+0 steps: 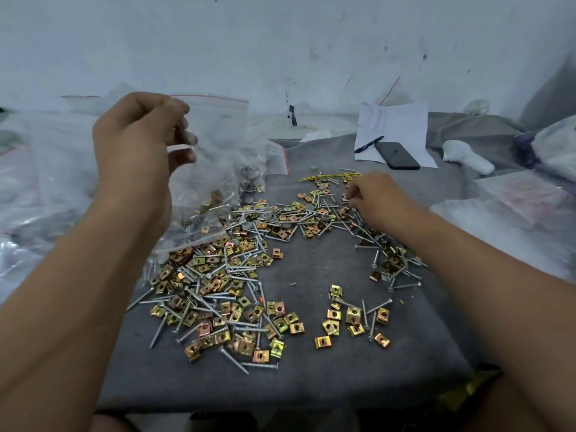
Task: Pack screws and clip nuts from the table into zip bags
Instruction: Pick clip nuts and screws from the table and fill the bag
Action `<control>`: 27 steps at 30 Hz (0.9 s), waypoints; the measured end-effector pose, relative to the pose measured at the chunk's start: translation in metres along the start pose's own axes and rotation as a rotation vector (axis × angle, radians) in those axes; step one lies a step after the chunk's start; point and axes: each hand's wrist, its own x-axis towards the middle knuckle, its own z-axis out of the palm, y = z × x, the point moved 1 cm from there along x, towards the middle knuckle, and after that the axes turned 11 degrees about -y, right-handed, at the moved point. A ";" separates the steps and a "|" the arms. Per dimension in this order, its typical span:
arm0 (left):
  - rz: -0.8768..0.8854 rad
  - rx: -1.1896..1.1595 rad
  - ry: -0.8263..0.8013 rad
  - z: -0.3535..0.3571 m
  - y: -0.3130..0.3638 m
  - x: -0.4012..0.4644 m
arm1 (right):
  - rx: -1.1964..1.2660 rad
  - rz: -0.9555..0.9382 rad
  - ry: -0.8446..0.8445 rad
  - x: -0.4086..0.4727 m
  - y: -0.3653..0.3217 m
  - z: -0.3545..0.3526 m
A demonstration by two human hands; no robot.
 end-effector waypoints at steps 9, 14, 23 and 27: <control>0.046 0.065 -0.266 0.045 -0.005 -0.021 | 0.682 0.022 0.243 -0.011 -0.002 -0.030; 0.079 0.469 -0.414 0.108 -0.035 -0.064 | 0.989 -0.037 0.425 -0.025 -0.006 -0.051; 0.086 0.790 -0.919 0.152 -0.048 -0.093 | 1.143 -0.142 0.464 -0.054 -0.007 -0.062; -0.018 1.054 -0.698 0.086 -0.052 -0.033 | 1.107 -0.175 0.440 -0.058 -0.013 -0.063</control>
